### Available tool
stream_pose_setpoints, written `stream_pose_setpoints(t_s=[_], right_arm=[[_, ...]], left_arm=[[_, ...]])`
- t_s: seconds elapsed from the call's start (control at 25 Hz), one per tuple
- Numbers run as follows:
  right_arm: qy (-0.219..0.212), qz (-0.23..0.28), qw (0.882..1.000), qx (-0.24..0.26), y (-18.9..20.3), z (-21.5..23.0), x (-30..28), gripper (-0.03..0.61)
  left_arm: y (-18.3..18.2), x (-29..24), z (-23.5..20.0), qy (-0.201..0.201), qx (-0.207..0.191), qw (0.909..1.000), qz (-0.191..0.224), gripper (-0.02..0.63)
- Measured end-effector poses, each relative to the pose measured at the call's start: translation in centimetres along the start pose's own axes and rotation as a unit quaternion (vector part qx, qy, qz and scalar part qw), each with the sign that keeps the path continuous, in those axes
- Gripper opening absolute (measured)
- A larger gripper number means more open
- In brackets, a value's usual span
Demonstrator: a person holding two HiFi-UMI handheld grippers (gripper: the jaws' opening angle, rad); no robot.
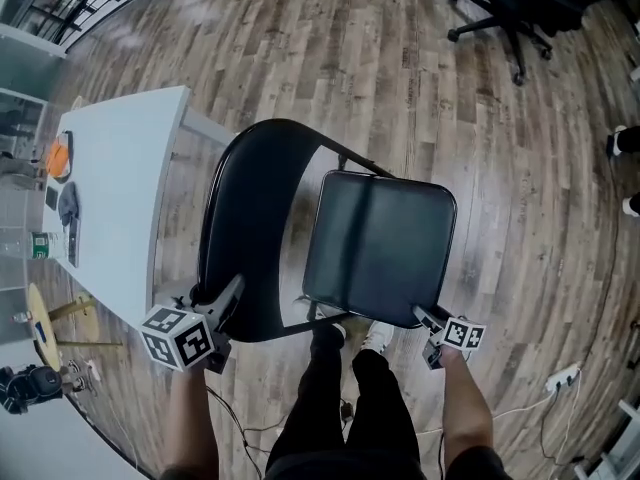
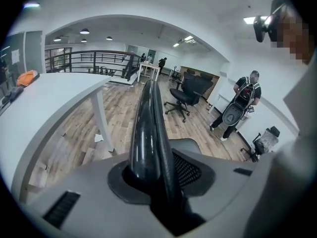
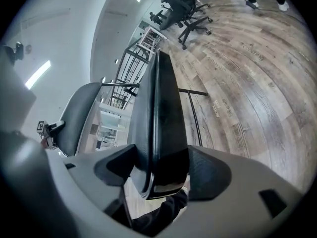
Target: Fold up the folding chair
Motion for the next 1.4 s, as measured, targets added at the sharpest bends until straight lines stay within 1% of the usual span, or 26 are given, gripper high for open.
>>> stream_pose_setpoints(t_s=[0.16, 0.32, 0.44, 0.56, 0.76, 1.0, 1.28, 1.4], right_arm=[[-0.003, -0.002, 1.0, 0.022, 0.3, -4.2, 1.2, 0.327], [-0.014, -0.014, 0.998, 0.062, 0.3, -9.6, 1.6, 0.309], [-0.022, -0.034, 0.995, 0.094, 0.4, -13.7, 1.5, 0.308], [-0.045, -0.055, 0.99, 0.124, 0.6, -18.7, 1.7, 0.308], [-0.093, -0.079, 0.98, 0.156, 1.8, -27.4, 1.0, 0.308], [-0.153, -0.095, 0.964, 0.194, 3.0, -37.0, -1.3, 0.304], [-0.218, -0.128, 0.937, 0.241, 5.8, -48.9, -7.5, 0.299], [-0.235, -0.143, 0.929, 0.249, 7.2, -52.9, -10.4, 0.301]], left_arm=[[-1.4, 2.0, 0.4, 0.015, 0.009, 0.9998, 0.001, 0.109], [-3.1, 4.4, -0.1, 0.015, 0.008, 0.9998, 0.007, 0.099], [-4.3, 5.9, -0.8, 0.019, 0.007, 0.9997, 0.013, 0.097], [-5.6, 7.7, -0.7, 0.023, 0.008, 0.9995, 0.02, 0.091], [-7.4, 10.6, -1.7, 0.007, -0.002, 0.9997, 0.022, 0.087], [-9.2, 13.5, -3.1, 0.004, -0.002, 0.9997, 0.026, 0.083], [-10.5, 16.3, -6.4, 0.001, -0.002, 0.9997, 0.023, 0.083], [-10.8, 17.5, -7.7, -0.001, 0.0, 0.9997, 0.025, 0.083]])
Point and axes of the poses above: the fingertips, and each gripper's own axes: x backward along the fingers, z to its right, y out of its underside, the point moved 1 cm from there along x, backward along the fingers, and after that the axes turned 3 degrees about y, right-handed, at the moved point
